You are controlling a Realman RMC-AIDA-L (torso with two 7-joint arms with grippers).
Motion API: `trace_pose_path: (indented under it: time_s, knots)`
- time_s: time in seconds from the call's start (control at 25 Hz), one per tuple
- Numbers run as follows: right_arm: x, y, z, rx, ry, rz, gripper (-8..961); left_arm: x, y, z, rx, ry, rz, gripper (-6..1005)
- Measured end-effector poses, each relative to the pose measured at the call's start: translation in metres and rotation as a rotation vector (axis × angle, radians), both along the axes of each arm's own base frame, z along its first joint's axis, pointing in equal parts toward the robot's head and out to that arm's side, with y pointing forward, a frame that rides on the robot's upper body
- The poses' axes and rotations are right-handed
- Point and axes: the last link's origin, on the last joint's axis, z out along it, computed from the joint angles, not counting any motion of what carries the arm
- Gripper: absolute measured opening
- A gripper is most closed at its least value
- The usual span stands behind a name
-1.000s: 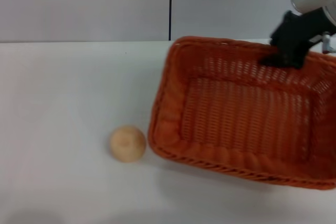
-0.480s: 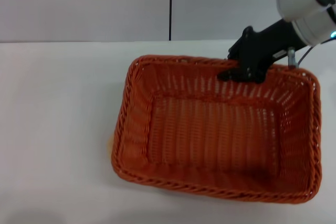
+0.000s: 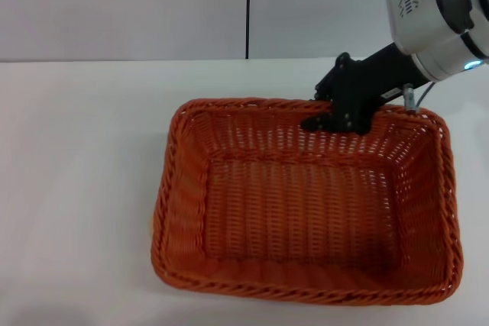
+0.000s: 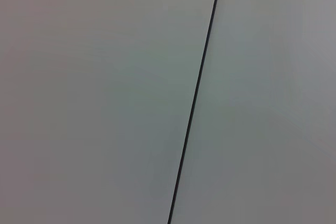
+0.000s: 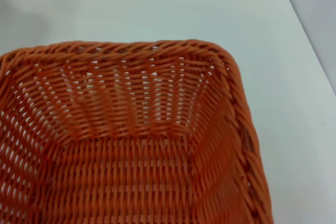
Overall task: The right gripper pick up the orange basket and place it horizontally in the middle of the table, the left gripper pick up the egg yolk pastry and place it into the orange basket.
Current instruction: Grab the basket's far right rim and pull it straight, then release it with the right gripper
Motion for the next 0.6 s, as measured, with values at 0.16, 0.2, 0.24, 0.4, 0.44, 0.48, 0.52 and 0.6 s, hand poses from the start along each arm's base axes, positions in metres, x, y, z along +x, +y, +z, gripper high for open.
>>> trace_pose_path:
  time_s: [0.16,0.2,0.24,0.4,0.44,0.48,0.52,0.6]
  knots:
    - [-0.005,-0.002,-0.006,-0.021,0.011,0.056,184,-0.001,-0.004,0.001,0.005,0.000,0.002,788]
    - [-0.005,-0.003,-0.008,-0.028,0.006,0.068,185,-0.001,-0.005,0.001,0.006,0.000,0.002,788]
    - [-0.007,-0.004,-0.009,-0.035,0.001,0.080,186,-0.001,-0.006,0.001,0.006,0.000,0.002,788]
    - [-0.009,-0.004,-0.011,-0.050,-0.005,0.098,190,-0.001,-0.007,0.002,0.008,0.004,0.003,787]
    - [-0.009,-0.005,-0.011,-0.051,-0.004,0.097,191,-0.001,-0.007,0.002,0.008,0.005,0.003,787]
    - [-0.009,-0.005,-0.011,-0.051,-0.004,0.097,192,-0.001,-0.008,0.003,0.009,0.006,0.003,787]
    - [-0.009,-0.005,-0.012,-0.053,-0.005,0.096,193,-0.001,-0.008,0.003,0.009,0.006,0.003,787]
    - [-0.008,-0.006,-0.013,-0.060,-0.015,0.094,195,-0.001,-0.007,0.004,0.010,0.010,0.001,787]
